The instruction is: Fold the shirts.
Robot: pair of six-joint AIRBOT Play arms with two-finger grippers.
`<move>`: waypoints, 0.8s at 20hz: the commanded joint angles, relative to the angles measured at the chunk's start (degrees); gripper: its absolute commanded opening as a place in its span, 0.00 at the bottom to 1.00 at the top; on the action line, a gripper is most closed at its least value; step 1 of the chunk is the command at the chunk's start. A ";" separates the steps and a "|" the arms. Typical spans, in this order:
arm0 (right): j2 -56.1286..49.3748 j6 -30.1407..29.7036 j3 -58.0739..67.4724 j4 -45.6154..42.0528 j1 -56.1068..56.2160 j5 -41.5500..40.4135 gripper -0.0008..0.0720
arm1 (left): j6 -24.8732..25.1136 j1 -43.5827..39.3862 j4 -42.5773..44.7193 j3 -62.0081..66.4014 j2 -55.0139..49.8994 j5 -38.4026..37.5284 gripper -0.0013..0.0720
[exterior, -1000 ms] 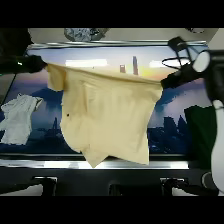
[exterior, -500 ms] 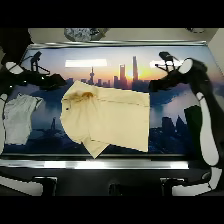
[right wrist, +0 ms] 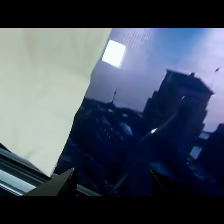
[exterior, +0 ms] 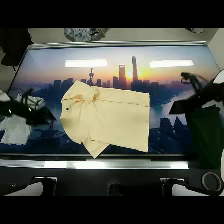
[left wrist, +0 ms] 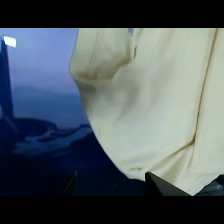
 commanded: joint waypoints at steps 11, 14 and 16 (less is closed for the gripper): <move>6.56 -2.75 -21.79 0.22 3.26 -6.38 0.77 | 4.07 -11.26 -17.57 -31.26 6.58 28.63 0.62; 6.56 -2.75 -25.62 1.42 3.26 -7.89 0.77 | 3.63 -13.51 -17.84 -31.23 5.64 30.93 0.32; 6.54 -2.75 -29.07 4.39 3.26 -10.27 0.77 | 4.31 -13.79 -17.84 -31.23 5.68 30.73 0.06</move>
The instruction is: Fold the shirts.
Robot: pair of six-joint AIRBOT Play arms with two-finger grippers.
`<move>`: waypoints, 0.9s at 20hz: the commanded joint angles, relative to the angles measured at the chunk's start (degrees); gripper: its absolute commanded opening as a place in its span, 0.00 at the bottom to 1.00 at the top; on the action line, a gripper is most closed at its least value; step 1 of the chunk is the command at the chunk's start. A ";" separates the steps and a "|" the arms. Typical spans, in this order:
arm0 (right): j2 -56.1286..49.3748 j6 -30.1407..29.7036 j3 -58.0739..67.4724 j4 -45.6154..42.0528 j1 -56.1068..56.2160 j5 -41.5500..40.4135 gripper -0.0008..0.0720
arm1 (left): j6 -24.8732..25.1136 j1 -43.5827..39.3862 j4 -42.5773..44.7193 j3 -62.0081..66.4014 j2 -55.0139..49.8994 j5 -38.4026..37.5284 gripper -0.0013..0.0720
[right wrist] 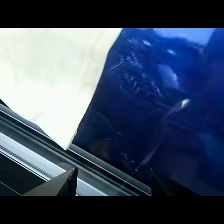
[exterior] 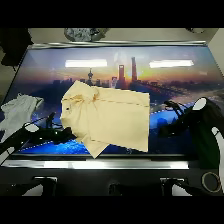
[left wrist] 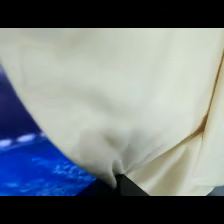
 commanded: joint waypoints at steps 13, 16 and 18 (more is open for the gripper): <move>0.04 -0.61 -22.91 18.97 0.07 -14.43 0.77 | 1.11 -1.38 -0.33 -0.15 2.91 1.73 0.06; 0.04 -0.63 -23.87 21.70 0.07 -16.48 0.77 | 1.09 -1.38 -0.35 -0.13 3.13 1.75 0.06; 0.04 -0.61 -23.87 22.43 0.09 -16.06 0.76 | 1.09 -1.38 -0.35 -0.13 3.13 1.75 0.06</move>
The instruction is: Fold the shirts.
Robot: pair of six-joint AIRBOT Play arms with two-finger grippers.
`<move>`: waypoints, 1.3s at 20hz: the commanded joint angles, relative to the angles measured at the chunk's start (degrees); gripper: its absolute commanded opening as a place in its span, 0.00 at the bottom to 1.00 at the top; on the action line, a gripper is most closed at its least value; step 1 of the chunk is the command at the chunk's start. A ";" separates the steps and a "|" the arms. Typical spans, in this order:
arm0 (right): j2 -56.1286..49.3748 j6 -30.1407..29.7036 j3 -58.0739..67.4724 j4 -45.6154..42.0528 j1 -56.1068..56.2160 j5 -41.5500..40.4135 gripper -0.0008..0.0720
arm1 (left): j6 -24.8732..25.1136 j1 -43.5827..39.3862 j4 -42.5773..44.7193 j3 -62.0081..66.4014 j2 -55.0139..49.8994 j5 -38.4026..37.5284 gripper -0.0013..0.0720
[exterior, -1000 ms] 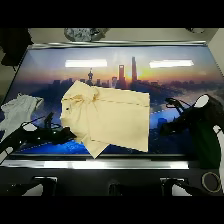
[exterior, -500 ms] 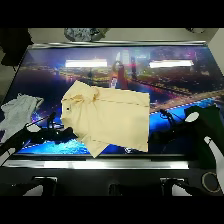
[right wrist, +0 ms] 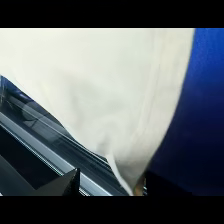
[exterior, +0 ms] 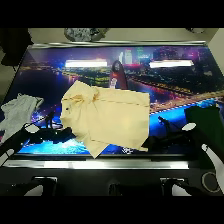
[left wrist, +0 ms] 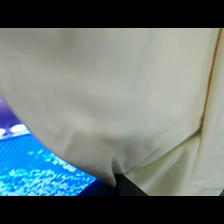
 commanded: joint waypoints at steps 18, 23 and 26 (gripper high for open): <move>30.73 6.29 69.72 -49.90 8.48 -10.86 0.06 | -1.57 16.17 5.01 72.41 21.86 6.40 0.06; 35.45 8.83 78.27 -51.45 8.48 -5.68 0.06 | -5.44 17.14 4.74 83.08 25.11 1.73 0.06; 35.21 8.83 78.31 -51.54 8.48 -3.39 0.06 | -5.70 17.14 4.98 83.12 25.18 -3.63 0.06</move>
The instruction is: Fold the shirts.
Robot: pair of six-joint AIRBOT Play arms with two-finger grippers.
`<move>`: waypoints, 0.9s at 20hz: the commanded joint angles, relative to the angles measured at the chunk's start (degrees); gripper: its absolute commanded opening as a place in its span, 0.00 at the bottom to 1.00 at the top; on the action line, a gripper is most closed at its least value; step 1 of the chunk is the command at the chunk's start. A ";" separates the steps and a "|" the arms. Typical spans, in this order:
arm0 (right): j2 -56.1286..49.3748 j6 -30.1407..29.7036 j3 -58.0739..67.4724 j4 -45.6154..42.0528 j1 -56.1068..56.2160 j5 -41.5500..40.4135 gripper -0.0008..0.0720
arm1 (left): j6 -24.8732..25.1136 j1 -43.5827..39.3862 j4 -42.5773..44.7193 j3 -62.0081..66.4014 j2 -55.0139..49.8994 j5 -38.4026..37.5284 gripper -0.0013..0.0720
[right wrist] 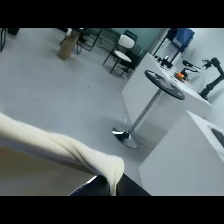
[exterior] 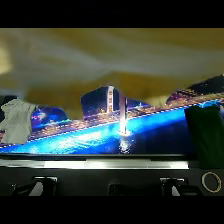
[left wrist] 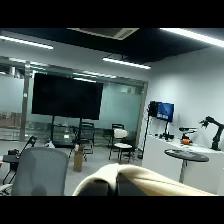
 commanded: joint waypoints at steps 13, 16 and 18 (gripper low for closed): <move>-43.58 -3.50 2.19 6.93 0.07 28.26 0.06 | 0.81 -4.74 8.74 -8.00 -31.78 -36.50 0.06; -59.19 -3.15 2.21 16.83 0.09 22.67 0.06 | 1.57 -9.57 12.74 -22.25 -40.65 -26.29 0.06; -65.35 -3.52 2.25 23.74 0.09 12.70 0.06 | 1.57 -10.49 10.27 -24.46 -46.25 -15.96 0.06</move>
